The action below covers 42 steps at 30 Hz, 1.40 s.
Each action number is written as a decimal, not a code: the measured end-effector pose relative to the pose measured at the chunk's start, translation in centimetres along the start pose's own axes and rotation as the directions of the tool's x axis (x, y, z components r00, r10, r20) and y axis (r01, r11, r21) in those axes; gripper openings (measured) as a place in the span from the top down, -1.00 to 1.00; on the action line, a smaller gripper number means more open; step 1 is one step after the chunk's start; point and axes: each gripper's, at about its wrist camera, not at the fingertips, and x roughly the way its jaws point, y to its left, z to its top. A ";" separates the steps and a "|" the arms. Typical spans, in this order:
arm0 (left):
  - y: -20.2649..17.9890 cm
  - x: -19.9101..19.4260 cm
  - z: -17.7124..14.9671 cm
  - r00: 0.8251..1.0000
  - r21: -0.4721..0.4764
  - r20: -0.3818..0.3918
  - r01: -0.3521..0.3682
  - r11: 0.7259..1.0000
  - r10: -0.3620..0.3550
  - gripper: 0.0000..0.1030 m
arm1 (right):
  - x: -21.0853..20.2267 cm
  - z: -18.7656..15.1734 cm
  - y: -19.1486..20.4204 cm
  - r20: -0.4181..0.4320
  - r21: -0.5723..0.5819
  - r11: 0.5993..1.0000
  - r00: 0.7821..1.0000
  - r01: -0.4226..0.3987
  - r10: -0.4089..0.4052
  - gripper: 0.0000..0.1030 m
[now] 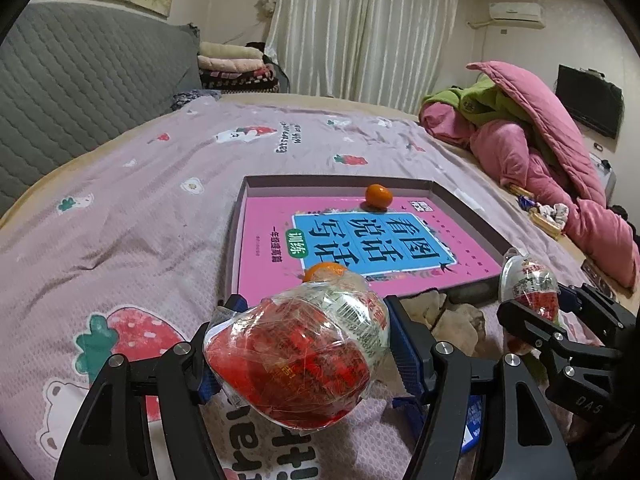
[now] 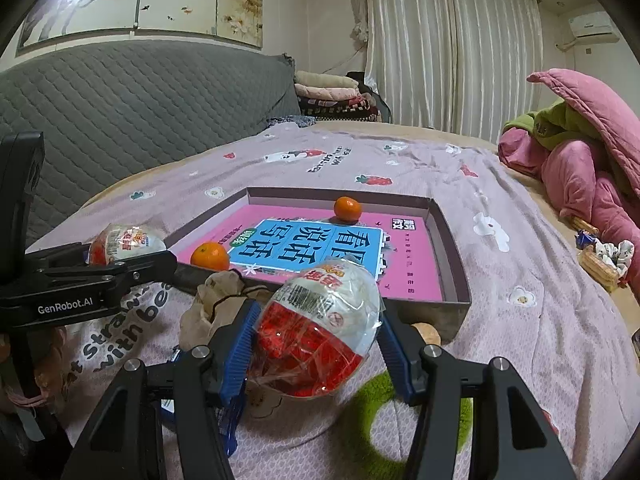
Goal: Organize objects
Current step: 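Close the right gripper on the egg container and lift it, then carry the egg container over the tray with the right gripper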
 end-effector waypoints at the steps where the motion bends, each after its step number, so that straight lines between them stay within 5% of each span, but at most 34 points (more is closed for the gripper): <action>1: 0.0 0.0 0.0 1.000 0.000 0.000 -0.001 1.000 0.001 -0.37 | 0.0 0.1 -0.1 0.000 0.001 1.000 1.000 0.002 -0.002 -0.12; 42: 0.8 4.2 5.1 0.999 0.022 0.030 -0.036 0.999 0.035 -0.37 | 2.7 3.9 -2.2 0.044 -0.032 0.998 0.998 0.046 -0.044 -0.12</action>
